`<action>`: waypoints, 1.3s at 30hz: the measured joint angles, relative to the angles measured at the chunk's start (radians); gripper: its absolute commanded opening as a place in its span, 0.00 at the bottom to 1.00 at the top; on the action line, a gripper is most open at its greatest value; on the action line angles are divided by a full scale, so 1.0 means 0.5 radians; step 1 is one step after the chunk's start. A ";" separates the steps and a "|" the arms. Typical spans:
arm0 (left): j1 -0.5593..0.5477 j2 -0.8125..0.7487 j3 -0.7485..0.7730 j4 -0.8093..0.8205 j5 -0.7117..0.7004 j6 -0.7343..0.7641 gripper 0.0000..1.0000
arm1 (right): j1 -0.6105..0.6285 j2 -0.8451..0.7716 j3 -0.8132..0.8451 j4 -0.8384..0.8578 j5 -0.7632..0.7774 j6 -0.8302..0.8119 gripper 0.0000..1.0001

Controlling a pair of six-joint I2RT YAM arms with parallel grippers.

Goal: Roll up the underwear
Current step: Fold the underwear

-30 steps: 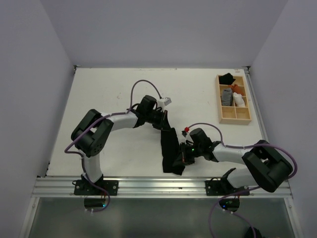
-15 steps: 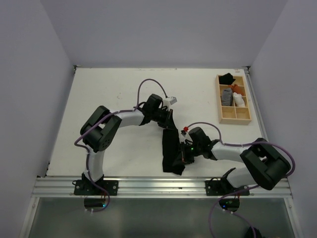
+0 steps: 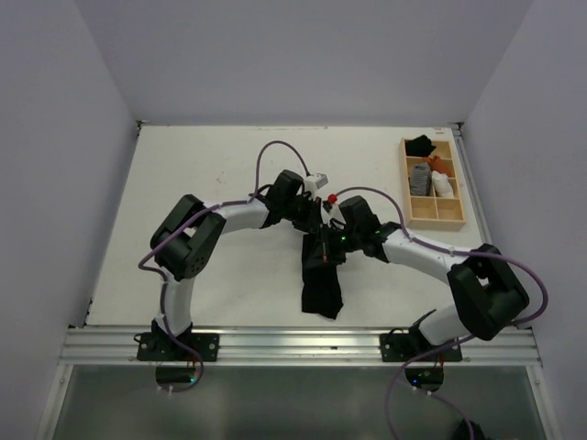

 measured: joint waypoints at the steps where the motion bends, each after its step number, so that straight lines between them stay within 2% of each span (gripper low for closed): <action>1: 0.001 -0.005 0.018 -0.021 -0.031 -0.001 0.18 | -0.009 0.043 0.037 -0.005 0.001 -0.009 0.00; 7: 0.032 -0.101 0.114 -0.151 -0.202 -0.031 0.32 | -0.117 0.314 0.037 0.035 -0.011 -0.052 0.00; 10: 0.076 -0.175 0.115 -0.214 -0.279 -0.030 0.35 | -0.222 0.437 -0.040 0.096 -0.039 -0.082 0.00; 16: 0.146 -0.288 0.091 -0.307 -0.406 -0.011 0.36 | -0.316 0.642 -0.068 0.279 -0.302 -0.101 0.00; 21: 0.172 -0.346 0.053 -0.372 -0.480 0.022 0.36 | -0.346 0.657 -0.127 0.416 -0.388 -0.101 0.00; 27: 0.195 -0.362 0.031 -0.423 -0.525 0.058 0.36 | -0.354 0.423 -0.105 0.121 -0.252 -0.174 0.00; 31: 0.204 -0.376 0.008 -0.450 -0.552 0.079 0.35 | -0.359 0.333 0.074 -0.060 -0.187 -0.203 0.00; 34: 0.204 -0.409 -0.017 -0.476 -0.568 0.094 0.35 | -0.375 0.373 0.255 -0.099 -0.156 -0.233 0.00; 39: 0.204 -0.529 -0.076 -0.520 -0.598 0.117 0.35 | -0.474 0.626 0.428 -0.094 -0.150 -0.298 0.00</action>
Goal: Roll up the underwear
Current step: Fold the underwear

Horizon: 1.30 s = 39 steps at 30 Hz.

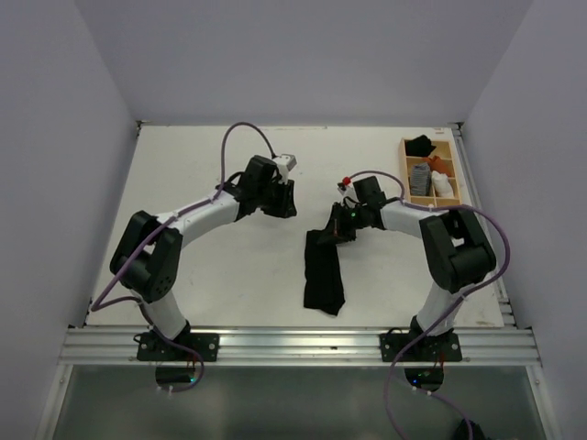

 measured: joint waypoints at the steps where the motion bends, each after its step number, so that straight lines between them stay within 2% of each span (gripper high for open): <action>1: 0.001 -0.027 -0.013 -0.002 -0.005 0.003 0.35 | -0.031 0.063 0.003 0.000 -0.003 -0.018 0.00; 4: 0.002 -0.094 -0.040 -0.028 -0.011 0.008 0.35 | -0.108 0.226 0.002 -0.013 -0.055 -0.043 0.00; 9: 0.004 -0.177 -0.078 -0.083 -0.025 0.031 0.35 | -0.147 0.227 0.004 -0.030 -0.104 -0.082 0.00; 12: 0.004 -0.202 -0.078 -0.105 -0.034 0.046 0.35 | -0.153 0.195 0.065 -0.180 -0.052 -0.127 0.13; 13: 0.004 -0.212 -0.078 -0.111 -0.031 0.046 0.35 | -0.160 0.172 0.101 -0.251 -0.029 -0.149 0.27; 14: 0.004 -0.227 -0.080 -0.117 -0.023 0.046 0.35 | -0.168 0.150 0.159 -0.344 0.001 -0.171 0.33; 19: -0.026 -0.388 -0.220 -0.085 0.022 0.044 0.34 | -0.204 0.128 0.576 -0.693 0.123 -0.380 0.48; 22: -0.148 -0.514 -0.369 -0.079 0.028 0.023 0.34 | -0.213 0.129 0.710 -0.835 0.203 -0.477 0.54; 27: -0.455 -0.587 -0.552 0.054 0.059 -0.130 0.33 | -0.212 0.231 0.788 -1.067 0.288 -0.569 0.55; 32: -0.694 -0.569 -0.582 0.159 0.057 -0.259 0.32 | -0.212 0.381 0.817 -1.186 0.326 -0.624 0.55; 35: -0.790 -0.503 -0.582 0.239 0.059 -0.331 0.32 | -0.212 0.441 0.826 -1.224 0.353 -0.658 0.53; 39: -0.867 -0.382 -0.582 0.357 0.049 -0.418 0.32 | -0.214 0.460 0.826 -1.239 0.363 -0.680 0.44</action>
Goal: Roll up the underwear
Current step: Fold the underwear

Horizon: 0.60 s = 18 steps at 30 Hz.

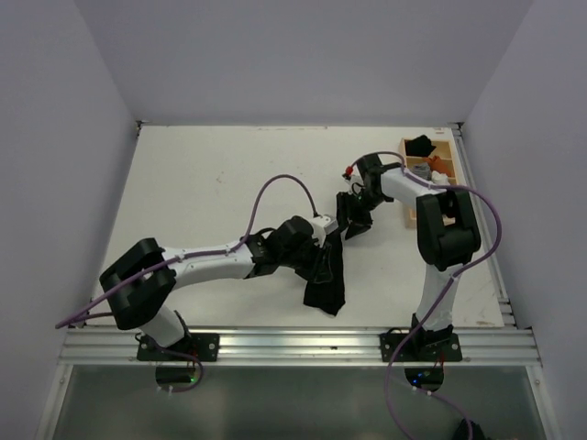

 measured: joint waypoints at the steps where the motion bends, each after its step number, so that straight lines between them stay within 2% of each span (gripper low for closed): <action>1: -0.023 0.040 0.001 0.033 -0.004 -0.016 0.32 | -0.002 0.000 -0.001 0.005 -0.001 -0.003 0.42; 7: -0.173 0.285 0.026 0.188 -0.005 -0.098 0.32 | -0.052 -0.002 -0.085 0.089 0.000 0.027 0.30; 12: -0.243 0.293 0.026 0.261 -0.005 -0.141 0.32 | -0.129 -0.057 -0.225 0.166 0.006 0.108 0.22; 16: -0.241 0.196 0.026 0.261 -0.039 -0.145 0.33 | -0.164 -0.180 -0.337 0.198 0.113 0.211 0.21; 18: -0.231 0.080 0.026 0.217 -0.084 -0.129 0.34 | -0.169 -0.276 -0.411 0.201 0.206 0.272 0.26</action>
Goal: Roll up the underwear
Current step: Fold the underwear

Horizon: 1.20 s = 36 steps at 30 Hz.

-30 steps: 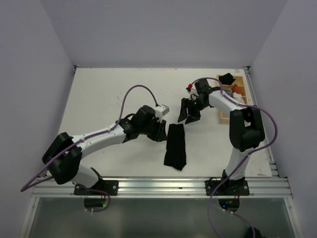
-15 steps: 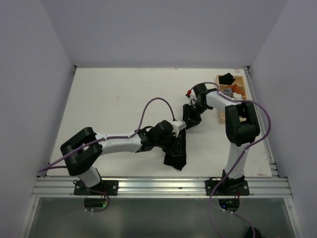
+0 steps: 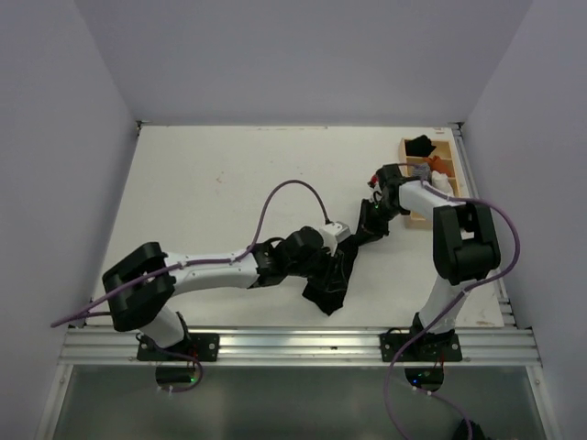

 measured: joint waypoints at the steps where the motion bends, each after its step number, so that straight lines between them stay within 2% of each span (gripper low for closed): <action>1: 0.011 -0.074 0.002 -0.025 -0.020 0.011 0.34 | -0.002 -0.056 -0.036 -0.005 0.056 0.038 0.28; 5: 0.127 -0.377 0.024 -0.158 -0.082 0.065 0.34 | -0.002 -0.275 -0.154 -0.054 0.248 0.191 0.45; 6: 0.234 -0.435 0.041 -0.188 -0.088 0.085 0.34 | -0.002 -0.332 -0.182 -0.066 0.287 0.230 0.48; 9: 0.529 -0.500 0.116 -0.310 -0.121 0.156 0.34 | -0.002 -0.497 -0.237 -0.130 0.399 0.333 0.49; 11: 0.739 -0.492 0.166 -0.399 -0.159 0.211 0.34 | -0.001 -0.571 -0.237 -0.180 0.440 0.365 0.46; 14: 0.955 -0.485 0.229 -0.547 -0.262 0.275 0.34 | 0.057 -0.650 -0.185 -0.310 0.527 0.389 0.36; 16: 1.016 -0.473 0.274 -0.624 -0.303 0.294 0.33 | 0.159 -0.678 -0.142 -0.379 0.578 0.410 0.30; 17: 1.032 -0.463 0.285 -0.647 -0.304 0.296 0.33 | 0.239 -0.690 -0.124 -0.410 0.596 0.426 0.21; 20: 1.075 -0.435 0.269 -0.691 -0.279 0.296 0.33 | 0.505 -0.755 -0.137 -0.444 0.637 0.505 0.06; 22: 1.106 -0.432 0.208 -0.706 -0.249 0.296 0.33 | 0.632 -0.829 -0.201 -0.451 0.643 0.555 0.01; 27: 1.183 -0.432 0.083 -0.765 -0.195 0.311 0.33 | 0.748 -0.947 -0.421 -0.476 0.718 0.661 0.00; 36: 1.359 -0.433 0.078 -0.777 -0.113 0.369 0.34 | 1.035 -0.931 -0.600 -0.379 0.767 0.809 0.00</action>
